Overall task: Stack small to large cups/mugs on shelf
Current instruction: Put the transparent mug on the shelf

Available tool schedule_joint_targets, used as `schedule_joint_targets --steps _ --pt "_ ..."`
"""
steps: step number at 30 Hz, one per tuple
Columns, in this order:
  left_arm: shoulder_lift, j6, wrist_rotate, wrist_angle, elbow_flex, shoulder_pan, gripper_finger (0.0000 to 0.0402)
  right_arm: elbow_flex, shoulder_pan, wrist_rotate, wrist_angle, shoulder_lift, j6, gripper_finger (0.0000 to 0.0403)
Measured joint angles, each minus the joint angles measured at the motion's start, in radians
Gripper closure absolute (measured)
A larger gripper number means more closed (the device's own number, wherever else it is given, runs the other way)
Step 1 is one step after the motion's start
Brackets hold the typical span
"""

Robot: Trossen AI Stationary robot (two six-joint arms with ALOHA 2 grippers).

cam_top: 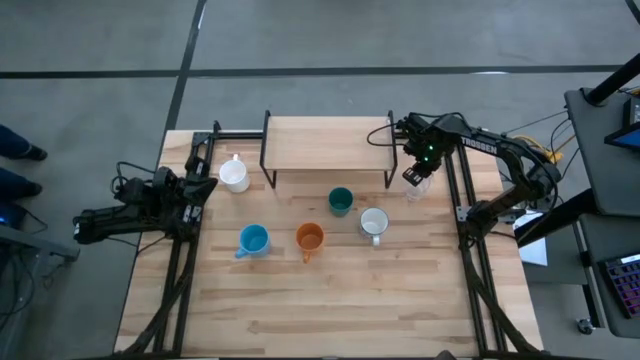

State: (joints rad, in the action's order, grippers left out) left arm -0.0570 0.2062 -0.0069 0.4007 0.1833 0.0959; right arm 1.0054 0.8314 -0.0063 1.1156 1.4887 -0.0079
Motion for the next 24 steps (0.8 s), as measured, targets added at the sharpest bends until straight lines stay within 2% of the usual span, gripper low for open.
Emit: schedule_joint_targets --steps 24 --pt "0.0 0.0 0.0 -0.022 0.0 0.0 0.0402 0.0 0.0 0.0 0.041 -0.009 -0.021 0.0372"
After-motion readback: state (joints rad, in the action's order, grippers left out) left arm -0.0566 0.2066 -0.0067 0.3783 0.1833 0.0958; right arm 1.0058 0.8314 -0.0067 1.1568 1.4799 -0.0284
